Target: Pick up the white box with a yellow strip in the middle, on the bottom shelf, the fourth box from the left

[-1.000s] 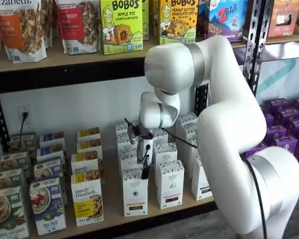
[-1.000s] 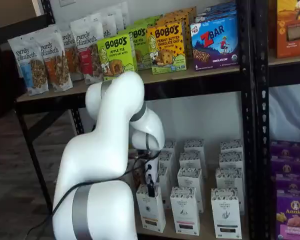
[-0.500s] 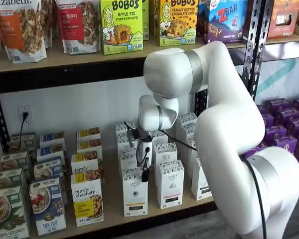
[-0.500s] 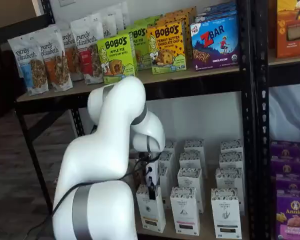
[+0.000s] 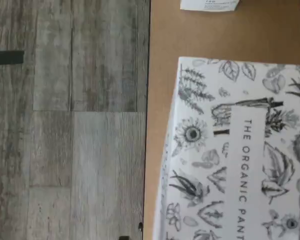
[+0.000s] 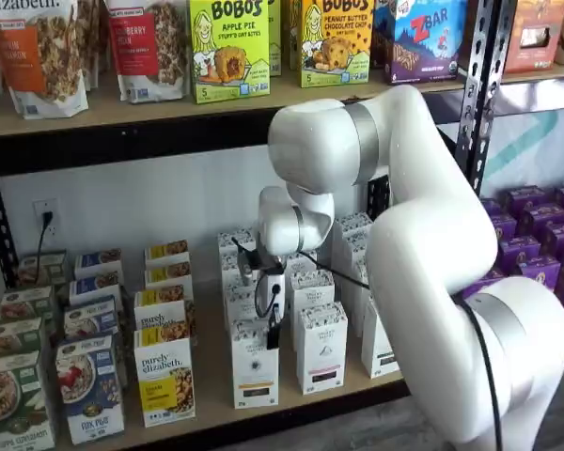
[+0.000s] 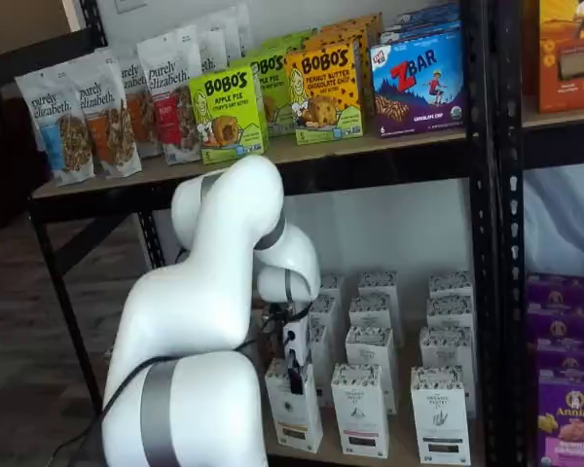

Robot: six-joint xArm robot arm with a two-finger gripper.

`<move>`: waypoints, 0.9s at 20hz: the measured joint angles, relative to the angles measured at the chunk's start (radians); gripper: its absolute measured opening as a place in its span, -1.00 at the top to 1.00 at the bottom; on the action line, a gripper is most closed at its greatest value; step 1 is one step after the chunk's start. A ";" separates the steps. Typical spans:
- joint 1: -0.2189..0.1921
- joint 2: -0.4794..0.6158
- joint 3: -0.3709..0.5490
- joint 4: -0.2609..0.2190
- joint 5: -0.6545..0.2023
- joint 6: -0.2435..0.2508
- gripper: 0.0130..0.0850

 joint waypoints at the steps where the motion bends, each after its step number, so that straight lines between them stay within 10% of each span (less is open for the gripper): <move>1: 0.001 0.003 -0.002 -0.002 -0.001 0.002 -1.00; 13: 0.006 0.031 -0.017 -0.022 -0.016 0.024 -1.00; 18: 0.006 0.035 -0.023 -0.012 -0.010 0.016 -0.56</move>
